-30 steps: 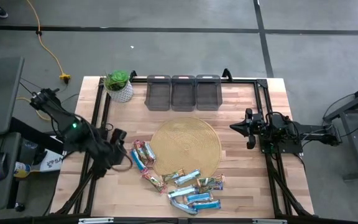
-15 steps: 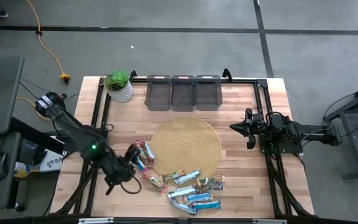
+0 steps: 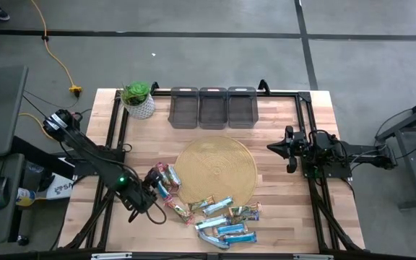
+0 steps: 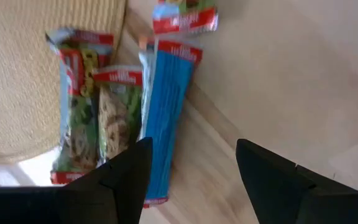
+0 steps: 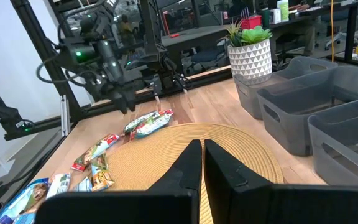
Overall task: Pick and place Granola Bars by type
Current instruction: Put the red granola bar into the left black bin
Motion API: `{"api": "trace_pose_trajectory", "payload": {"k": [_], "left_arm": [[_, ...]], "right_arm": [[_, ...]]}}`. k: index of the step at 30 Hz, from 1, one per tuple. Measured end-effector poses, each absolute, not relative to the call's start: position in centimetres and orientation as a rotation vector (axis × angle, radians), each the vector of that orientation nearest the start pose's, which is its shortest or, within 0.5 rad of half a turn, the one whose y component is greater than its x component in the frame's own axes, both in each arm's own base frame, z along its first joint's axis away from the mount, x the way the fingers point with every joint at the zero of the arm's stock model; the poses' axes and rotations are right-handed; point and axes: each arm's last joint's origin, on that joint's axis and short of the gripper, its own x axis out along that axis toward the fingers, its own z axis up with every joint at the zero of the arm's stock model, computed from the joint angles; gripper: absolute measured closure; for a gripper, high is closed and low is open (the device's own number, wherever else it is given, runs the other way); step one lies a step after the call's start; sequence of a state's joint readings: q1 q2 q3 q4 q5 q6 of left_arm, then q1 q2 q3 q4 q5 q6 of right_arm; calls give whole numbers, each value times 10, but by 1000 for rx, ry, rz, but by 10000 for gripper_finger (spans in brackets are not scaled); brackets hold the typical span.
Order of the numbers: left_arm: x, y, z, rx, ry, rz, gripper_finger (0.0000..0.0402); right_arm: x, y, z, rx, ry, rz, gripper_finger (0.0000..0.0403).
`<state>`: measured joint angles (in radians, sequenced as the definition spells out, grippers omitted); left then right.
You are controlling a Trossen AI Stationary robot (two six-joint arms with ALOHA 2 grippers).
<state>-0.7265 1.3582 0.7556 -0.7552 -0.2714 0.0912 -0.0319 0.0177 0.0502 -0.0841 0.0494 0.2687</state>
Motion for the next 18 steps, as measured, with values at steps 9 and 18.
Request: {"api": "trace_pose_trajectory", "payload": {"k": [9,18], "left_arm": [[171,-138,166,807,1099,-380,172],[181,-116,151,788,1109,-366,172]], "right_arm": [[95,-4,171,268,40,-88,402],[95,-5,171,268,40,-88,402]]}}
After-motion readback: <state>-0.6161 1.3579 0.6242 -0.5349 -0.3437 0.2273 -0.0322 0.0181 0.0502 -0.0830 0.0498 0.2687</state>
